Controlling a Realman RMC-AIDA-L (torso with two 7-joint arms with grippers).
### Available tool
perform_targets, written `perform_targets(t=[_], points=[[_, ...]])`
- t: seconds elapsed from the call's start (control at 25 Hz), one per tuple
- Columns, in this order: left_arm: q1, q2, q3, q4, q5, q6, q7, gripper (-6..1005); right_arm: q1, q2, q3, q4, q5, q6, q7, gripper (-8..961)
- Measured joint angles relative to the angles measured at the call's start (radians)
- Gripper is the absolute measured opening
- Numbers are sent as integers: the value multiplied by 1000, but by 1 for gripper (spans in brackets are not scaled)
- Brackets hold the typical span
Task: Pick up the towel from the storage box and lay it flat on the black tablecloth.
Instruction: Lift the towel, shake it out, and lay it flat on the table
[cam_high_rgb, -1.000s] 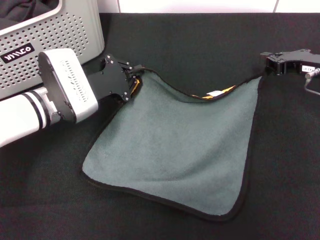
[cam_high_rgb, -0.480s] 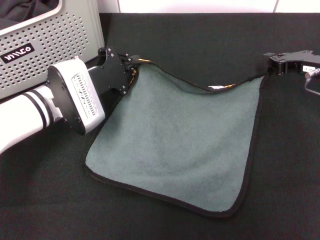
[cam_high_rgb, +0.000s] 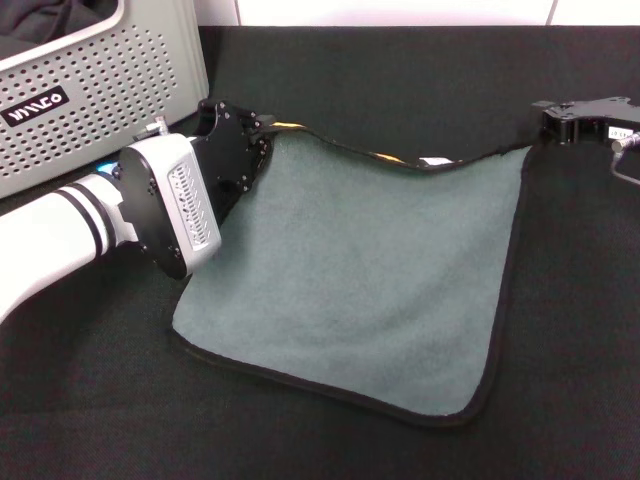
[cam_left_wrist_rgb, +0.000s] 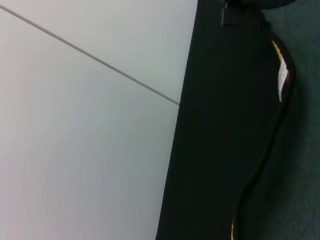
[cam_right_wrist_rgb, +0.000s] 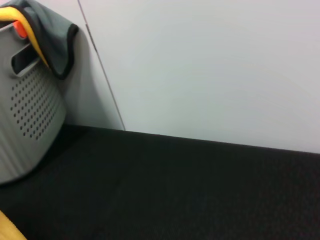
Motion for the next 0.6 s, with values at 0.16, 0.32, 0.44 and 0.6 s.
perform_targets(t=[0.16, 0.32, 0.44, 0.6], points=[[-3, 0, 2, 0, 0, -6, 14, 32, 2, 1, -5, 0, 1, -16, 0, 6], [-4, -1, 2, -7, -8, -7, 79, 33, 5, 1, -4, 6, 2, -18, 0, 6], [-5, -1, 4, -19, -22, -7, 106, 34, 14, 1, -4, 22, 2, -26, 0, 7], [-8, -1, 21, -24, -46, -7, 108, 37, 17, 1, -2, 31, 2, -30, -1, 12]])
